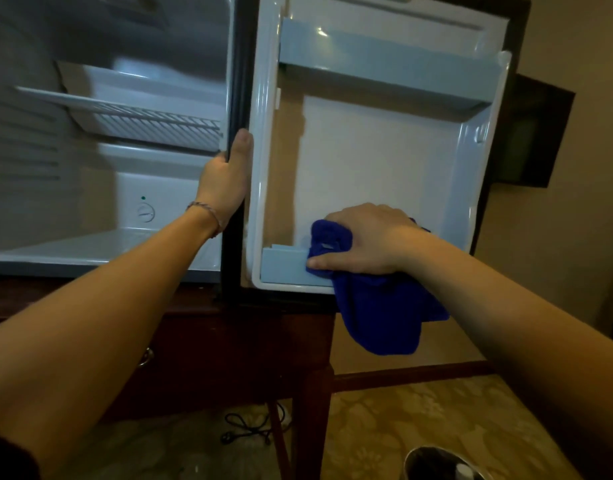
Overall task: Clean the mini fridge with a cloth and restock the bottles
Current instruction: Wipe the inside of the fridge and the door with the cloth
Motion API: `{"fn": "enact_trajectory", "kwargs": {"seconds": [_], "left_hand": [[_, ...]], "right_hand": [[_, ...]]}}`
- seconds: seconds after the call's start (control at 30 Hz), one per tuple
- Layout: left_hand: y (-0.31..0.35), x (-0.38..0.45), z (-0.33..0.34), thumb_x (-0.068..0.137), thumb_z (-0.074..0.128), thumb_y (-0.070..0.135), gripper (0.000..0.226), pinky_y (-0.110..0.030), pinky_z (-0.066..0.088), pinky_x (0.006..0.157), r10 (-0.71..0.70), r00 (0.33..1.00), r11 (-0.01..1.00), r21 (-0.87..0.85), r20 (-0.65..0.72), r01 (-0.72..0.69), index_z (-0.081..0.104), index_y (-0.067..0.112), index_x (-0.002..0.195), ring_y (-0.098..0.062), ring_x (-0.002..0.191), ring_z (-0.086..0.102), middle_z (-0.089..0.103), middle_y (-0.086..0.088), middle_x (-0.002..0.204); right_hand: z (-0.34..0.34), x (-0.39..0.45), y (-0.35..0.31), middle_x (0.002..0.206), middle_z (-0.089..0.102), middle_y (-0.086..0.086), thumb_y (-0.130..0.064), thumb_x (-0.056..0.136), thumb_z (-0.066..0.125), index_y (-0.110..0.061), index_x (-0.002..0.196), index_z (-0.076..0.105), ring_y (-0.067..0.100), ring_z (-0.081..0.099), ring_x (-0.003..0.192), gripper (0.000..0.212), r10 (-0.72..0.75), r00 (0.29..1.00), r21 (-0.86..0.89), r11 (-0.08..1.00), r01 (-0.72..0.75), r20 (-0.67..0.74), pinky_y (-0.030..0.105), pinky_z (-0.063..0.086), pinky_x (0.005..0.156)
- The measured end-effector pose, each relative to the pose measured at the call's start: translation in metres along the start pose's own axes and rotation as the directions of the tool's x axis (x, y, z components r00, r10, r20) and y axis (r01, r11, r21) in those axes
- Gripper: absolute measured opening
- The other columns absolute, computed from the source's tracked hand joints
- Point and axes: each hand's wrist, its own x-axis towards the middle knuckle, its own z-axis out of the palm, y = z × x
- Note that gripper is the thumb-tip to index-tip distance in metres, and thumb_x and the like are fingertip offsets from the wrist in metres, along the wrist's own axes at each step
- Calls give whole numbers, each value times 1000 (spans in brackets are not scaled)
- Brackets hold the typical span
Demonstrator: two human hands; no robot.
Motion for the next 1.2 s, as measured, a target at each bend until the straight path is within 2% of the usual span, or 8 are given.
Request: {"fn": "enact_trajectory", "kwargs": {"seconds": [0.13,0.23,0.43,0.53,0.63,0.83,1.07,1.2], "left_hand": [[5,-5,0,94,36,70,57,-27,39,58,8,1000,1000,-1,11,-8,53,20,71,-11,60,47,49,2,64],[9,-8,0,96,35,67,56,-26,38,56,16,1000,1000,20,13,-16,52,19,72,-10,59,45,47,2,64],[7,-6,-2,95,32,69,59,-28,34,57,12,999,998,57,42,-15,47,18,69,-12,59,42,44,0,64],[6,-6,-3,94,32,70,60,-29,35,59,11,999,998,58,49,-14,47,18,69,-13,60,41,43,-1,65],[5,-7,-4,94,32,71,59,-29,34,59,10,998,999,41,56,-12,45,20,67,-13,58,40,42,0,63],[7,-8,-3,96,30,69,57,-28,33,57,0,1000,999,49,29,-1,46,22,67,-10,58,42,44,3,62],[6,-5,-4,95,30,71,59,-27,34,55,4,999,999,50,36,-6,47,22,66,-10,57,44,45,4,61],[5,-5,-5,93,30,73,62,-27,34,56,-3,999,999,47,45,1,50,20,68,-11,59,45,47,3,62]], "right_hand": [[1,23,-37,85,56,-12,-82,77,55,-31,88,53,16,53,77,52,-82,996,14,996,83,-23,35,37,63],[0,26,-46,83,53,-14,-81,77,57,-33,90,55,14,51,75,51,-81,996,31,996,82,-25,35,38,63],[-6,-5,0,86,60,-12,-80,68,67,-32,84,55,15,58,80,52,95,994,100,990,-101,60,36,48,73],[-11,-33,36,89,65,-8,-76,65,74,-32,92,59,15,61,80,53,211,970,183,956,-230,118,34,51,72],[-13,-38,45,90,68,-6,-71,63,79,-31,98,62,17,64,81,55,231,961,250,932,-263,152,37,57,77],[-7,-22,23,79,66,-7,-80,64,71,-25,82,60,17,61,75,59,165,983,101,980,-172,74,41,53,75],[-2,22,-48,87,59,-9,-79,73,64,-30,89,59,19,56,80,52,9,1000,71,997,-8,-2,35,42,68],[-5,29,-60,79,61,-7,-75,73,69,-27,79,55,16,58,74,50,31,999,125,992,-34,30,34,43,63]]}}
